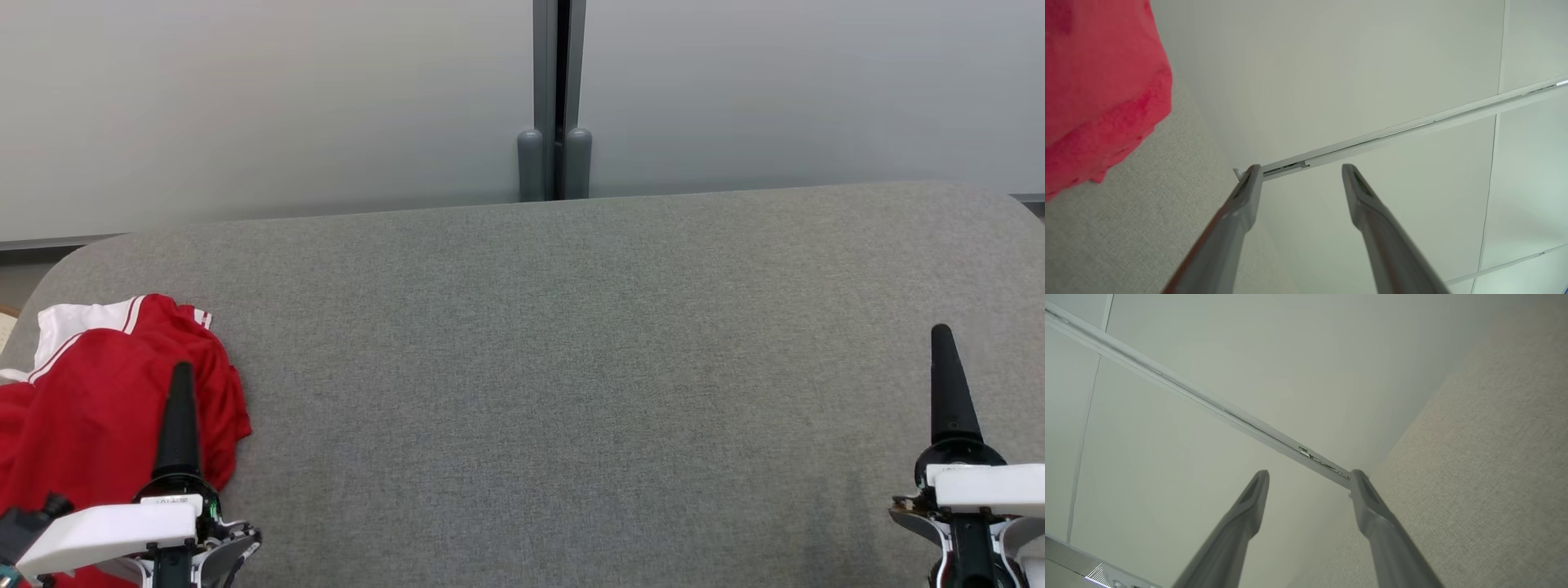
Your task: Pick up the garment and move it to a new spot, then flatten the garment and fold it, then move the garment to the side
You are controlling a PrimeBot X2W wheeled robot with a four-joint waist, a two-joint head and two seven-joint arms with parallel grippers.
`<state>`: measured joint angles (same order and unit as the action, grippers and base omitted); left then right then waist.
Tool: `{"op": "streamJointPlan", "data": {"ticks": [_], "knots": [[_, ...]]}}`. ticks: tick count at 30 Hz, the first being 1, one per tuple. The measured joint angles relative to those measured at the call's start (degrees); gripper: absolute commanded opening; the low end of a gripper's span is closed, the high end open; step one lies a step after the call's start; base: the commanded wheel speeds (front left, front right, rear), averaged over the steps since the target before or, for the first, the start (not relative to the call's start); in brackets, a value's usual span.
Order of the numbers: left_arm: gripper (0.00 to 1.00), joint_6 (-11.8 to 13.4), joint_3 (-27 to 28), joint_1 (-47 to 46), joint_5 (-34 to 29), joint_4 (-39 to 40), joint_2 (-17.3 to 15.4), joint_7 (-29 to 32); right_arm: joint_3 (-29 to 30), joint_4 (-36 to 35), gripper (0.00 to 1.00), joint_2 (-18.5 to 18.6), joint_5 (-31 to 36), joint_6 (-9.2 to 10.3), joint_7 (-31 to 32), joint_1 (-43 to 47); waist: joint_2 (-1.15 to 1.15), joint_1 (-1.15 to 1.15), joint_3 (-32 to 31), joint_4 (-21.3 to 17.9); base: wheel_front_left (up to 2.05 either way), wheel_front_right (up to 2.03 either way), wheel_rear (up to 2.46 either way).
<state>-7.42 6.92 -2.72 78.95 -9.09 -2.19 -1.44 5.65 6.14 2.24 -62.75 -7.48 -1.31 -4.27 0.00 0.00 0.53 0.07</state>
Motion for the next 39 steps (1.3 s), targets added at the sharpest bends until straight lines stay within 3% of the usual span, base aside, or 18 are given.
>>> {"op": "streamJointPlan", "data": {"ticks": [9, 22, 31, 39], "knots": [[1.00, 0.00, -1.31, -0.04, -9.81, 5.27, -0.12, -1.88, -2.24, -5.84, 1.00, 0.08, 12.58, 0.00, -1.82, -0.77, 0.00, 0.00, 0.31, 0.05, 0.00, 0.00, 0.00], [1.00, 0.46, -8.49, 0.26, -30.38, 9.56, -0.21, -4.22, -4.85, -5.25, 1.00, 0.27, 30.56, 0.00, -4.26, -0.24, 0.00, 0.00, 0.78, -0.05, 0.00, 0.00, 0.00], [1.00, 5.08, -11.81, 1.25, -41.30, 8.28, -0.29, -5.72, -4.55, -4.11, 1.00, 0.30, 39.43, 0.00, -5.77, 0.35, 0.00, 0.00, 0.98, -0.17, 0.00, 0.00, 0.00], [1.00, 6.57, -15.48, 1.25, -51.22, 6.67, -0.74, -6.77, -5.80, -3.31, 1.00, 0.32, 44.92, 0.00, -6.78, 0.71, 0.00, 0.00, 0.92, -0.22, 0.00, 0.00, 0.00]]}}
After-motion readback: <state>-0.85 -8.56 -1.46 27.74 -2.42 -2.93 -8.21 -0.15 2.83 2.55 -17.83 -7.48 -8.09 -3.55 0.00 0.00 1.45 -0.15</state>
